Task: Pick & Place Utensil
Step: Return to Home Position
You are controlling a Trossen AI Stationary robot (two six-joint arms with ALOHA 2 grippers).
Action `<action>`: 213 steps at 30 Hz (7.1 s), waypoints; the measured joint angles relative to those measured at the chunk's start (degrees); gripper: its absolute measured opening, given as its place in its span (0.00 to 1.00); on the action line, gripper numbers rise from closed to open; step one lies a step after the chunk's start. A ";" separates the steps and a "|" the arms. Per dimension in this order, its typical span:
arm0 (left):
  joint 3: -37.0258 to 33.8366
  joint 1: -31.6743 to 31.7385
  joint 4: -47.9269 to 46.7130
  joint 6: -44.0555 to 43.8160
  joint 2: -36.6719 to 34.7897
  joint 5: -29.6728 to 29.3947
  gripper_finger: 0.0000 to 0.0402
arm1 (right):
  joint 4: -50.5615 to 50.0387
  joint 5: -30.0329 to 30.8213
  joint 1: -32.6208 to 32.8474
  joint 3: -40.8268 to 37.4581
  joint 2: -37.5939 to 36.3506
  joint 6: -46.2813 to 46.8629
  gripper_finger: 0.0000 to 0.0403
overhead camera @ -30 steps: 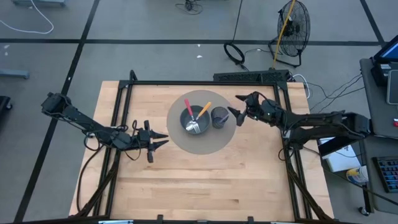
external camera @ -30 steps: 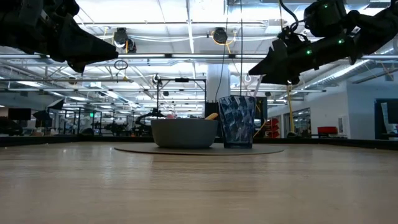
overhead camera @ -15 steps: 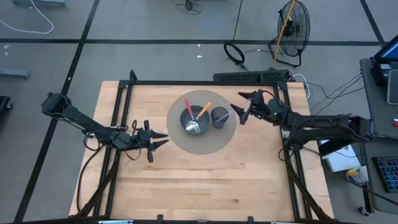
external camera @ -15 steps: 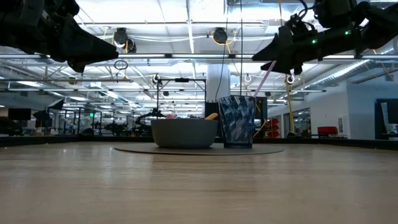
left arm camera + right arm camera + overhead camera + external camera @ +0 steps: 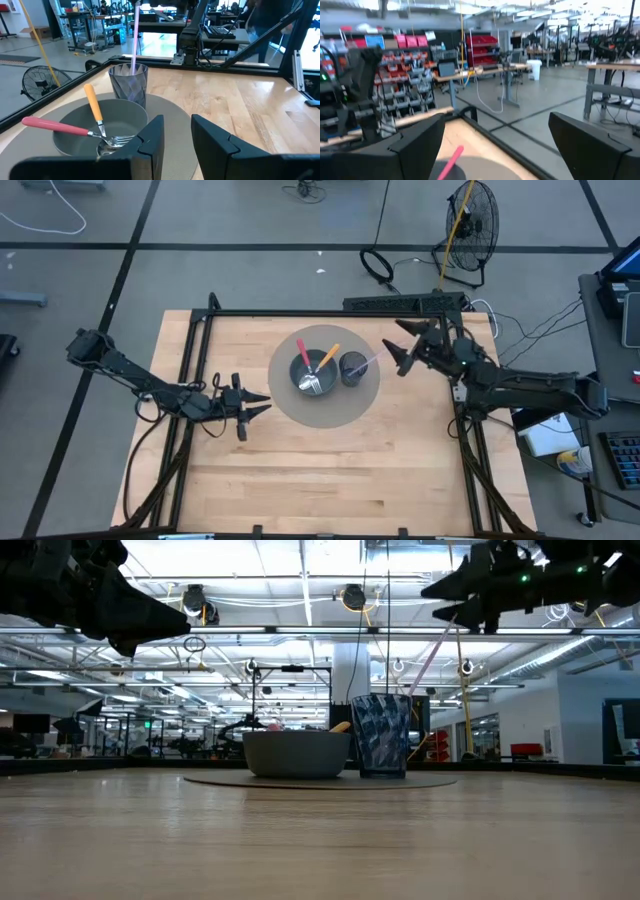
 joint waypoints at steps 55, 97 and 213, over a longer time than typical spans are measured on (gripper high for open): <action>0.00 0.00 -0.20 10.89 -0.03 -1.06 0.26 | -26.19 -33.26 0.02 -19.65 -41.33 -0.24 0.79; -8.58 12.44 12.01 21.85 -15.67 20.87 0.26 | -22.20 -14.82 22.80 -21.31 -40.53 -1.31 0.79; -8.55 22.34 -32.97 5.88 -50.75 30.13 0.26 | -29.71 -12.13 23.76 -21.33 -40.64 -2.78 0.79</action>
